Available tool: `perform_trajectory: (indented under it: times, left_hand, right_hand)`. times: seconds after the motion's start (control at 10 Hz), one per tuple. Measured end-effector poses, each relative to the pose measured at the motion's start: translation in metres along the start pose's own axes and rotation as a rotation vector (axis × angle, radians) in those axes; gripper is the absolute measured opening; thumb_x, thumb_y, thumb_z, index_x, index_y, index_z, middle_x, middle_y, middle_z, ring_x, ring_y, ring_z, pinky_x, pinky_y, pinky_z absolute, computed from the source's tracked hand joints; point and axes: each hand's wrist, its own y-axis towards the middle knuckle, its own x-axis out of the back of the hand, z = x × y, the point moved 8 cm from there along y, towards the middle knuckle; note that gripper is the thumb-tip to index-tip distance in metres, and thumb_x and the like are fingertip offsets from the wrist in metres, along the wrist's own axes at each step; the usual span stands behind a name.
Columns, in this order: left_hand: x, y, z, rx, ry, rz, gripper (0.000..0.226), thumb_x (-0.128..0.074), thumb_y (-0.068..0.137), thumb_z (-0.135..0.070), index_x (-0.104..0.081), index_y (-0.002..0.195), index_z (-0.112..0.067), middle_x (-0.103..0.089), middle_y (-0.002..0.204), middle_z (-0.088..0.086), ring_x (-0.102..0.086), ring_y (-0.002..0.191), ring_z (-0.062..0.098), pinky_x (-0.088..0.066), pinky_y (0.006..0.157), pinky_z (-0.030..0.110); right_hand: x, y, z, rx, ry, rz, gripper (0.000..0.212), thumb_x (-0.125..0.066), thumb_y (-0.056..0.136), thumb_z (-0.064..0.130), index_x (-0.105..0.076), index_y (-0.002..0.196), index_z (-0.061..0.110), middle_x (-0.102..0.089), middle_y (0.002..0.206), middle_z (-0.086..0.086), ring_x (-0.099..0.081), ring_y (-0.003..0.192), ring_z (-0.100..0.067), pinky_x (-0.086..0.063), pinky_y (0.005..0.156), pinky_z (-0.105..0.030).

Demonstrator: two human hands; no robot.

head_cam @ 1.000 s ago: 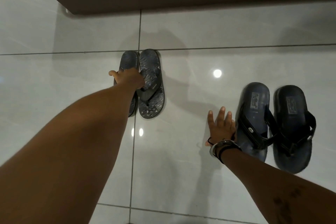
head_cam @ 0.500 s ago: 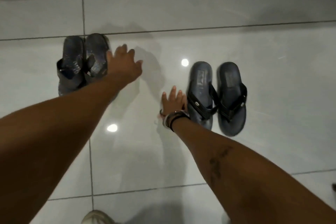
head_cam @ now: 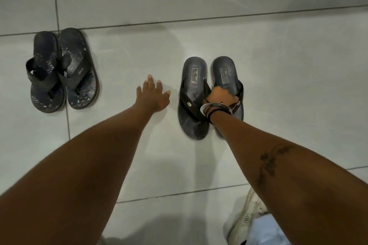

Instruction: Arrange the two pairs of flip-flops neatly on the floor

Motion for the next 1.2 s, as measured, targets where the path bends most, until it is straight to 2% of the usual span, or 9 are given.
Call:
perform_trajectory:
  times: [0.1,0.2,0.4,0.5,0.7,0.9,1.0,1.1,1.2]
  left_hand:
    - [-0.002,0.004,0.001,0.038,0.003,0.047,0.072,-0.021,0.096,-0.055,-0.005,0.153,-0.013,0.016,0.159,0.017,0.004,0.148,0.033,-0.001,0.117,0.052]
    - [-0.002,0.007,-0.002,0.053,0.009,0.068,0.075,-0.021,0.095,-0.058,-0.005,0.153,-0.013,0.017,0.159,0.018,0.003,0.148,0.033,-0.002,0.117,0.053]
    - [-0.003,0.007,-0.005,0.04,0.029,-0.019,0.076,-0.026,0.095,-0.057,-0.011,0.151,-0.009,0.011,0.159,0.023,-0.003,0.147,0.036,-0.009,0.116,0.053]
    - [-0.002,0.009,-0.006,0.037,0.051,-0.033,0.077,-0.027,0.095,-0.057,-0.01,0.151,-0.007,0.009,0.158,0.026,-0.005,0.146,0.039,-0.01,0.116,0.052]
    - [-0.005,0.009,-0.005,0.021,0.066,-0.07,0.078,-0.029,0.095,-0.056,-0.01,0.151,-0.006,0.007,0.158,0.027,-0.006,0.146,0.041,-0.012,0.115,0.052]
    - [-0.005,0.005,-0.006,0.028,0.059,-0.047,0.074,-0.024,0.097,-0.054,-0.006,0.152,-0.009,0.011,0.159,0.023,0.0,0.147,0.036,-0.002,0.116,0.053]
    - [-0.002,-0.002,-0.004,0.052,0.048,-0.027,0.069,-0.022,0.098,-0.053,-0.008,0.153,-0.013,0.009,0.16,0.018,-0.001,0.148,0.033,0.002,0.115,0.057]
    - [0.027,-0.015,-0.017,0.04,0.079,0.041,0.063,-0.02,0.098,-0.053,-0.018,0.152,-0.02,-0.002,0.162,0.012,-0.002,0.148,0.032,0.009,0.114,0.061]
    - [0.098,-0.042,-0.034,-0.049,0.087,-0.137,0.065,-0.017,0.096,-0.058,-0.019,0.152,-0.024,-0.004,0.162,0.009,-0.001,0.148,0.029,0.011,0.113,0.058]
  right_hand:
    - [0.016,0.009,0.0,0.025,0.031,-0.021,0.009,-0.062,0.081,0.021,-0.065,0.077,0.013,-0.055,0.067,-0.003,-0.068,0.083,-0.028,-0.048,0.083,-0.036]
    - [0.056,0.04,-0.01,0.013,0.065,-0.081,0.015,-0.059,0.083,0.025,-0.068,0.089,0.015,-0.065,0.083,-0.007,-0.065,0.096,-0.031,-0.045,0.094,-0.044]
    - [0.126,0.101,-0.036,-0.039,0.103,-0.186,0.021,-0.058,0.088,0.025,-0.068,0.1,0.012,-0.068,0.105,-0.014,-0.061,0.104,-0.036,-0.043,0.097,-0.047]
    - [0.133,0.117,-0.041,-0.075,0.124,-0.185,0.024,-0.062,0.086,0.023,-0.067,0.106,0.01,-0.065,0.113,-0.014,-0.057,0.113,-0.036,-0.039,0.101,-0.047]
    - [0.122,0.131,-0.03,-0.053,0.179,-0.146,0.024,-0.057,0.092,0.019,-0.067,0.112,0.01,-0.063,0.12,-0.013,-0.056,0.114,-0.034,-0.033,0.105,-0.048]
    - [0.119,0.132,-0.018,-0.044,0.137,-0.065,0.022,-0.056,0.091,0.015,-0.066,0.109,0.01,-0.064,0.117,-0.013,-0.056,0.113,-0.033,-0.032,0.105,-0.048]
    - [0.119,0.121,-0.017,0.01,0.088,-0.03,0.02,-0.057,0.091,0.022,-0.064,0.105,0.011,-0.064,0.114,-0.014,-0.056,0.116,-0.033,-0.033,0.103,-0.046]
    - [0.155,0.097,-0.01,0.124,-0.042,-0.136,0.018,-0.056,0.088,0.036,-0.057,0.086,0.018,-0.065,0.098,-0.01,-0.06,0.105,-0.032,-0.031,0.103,-0.048]
    - [0.212,0.054,0.015,0.33,-0.188,-0.257,0.02,-0.048,0.089,0.034,-0.056,0.078,0.019,-0.068,0.097,-0.01,-0.061,0.098,-0.032,-0.03,0.105,-0.051]
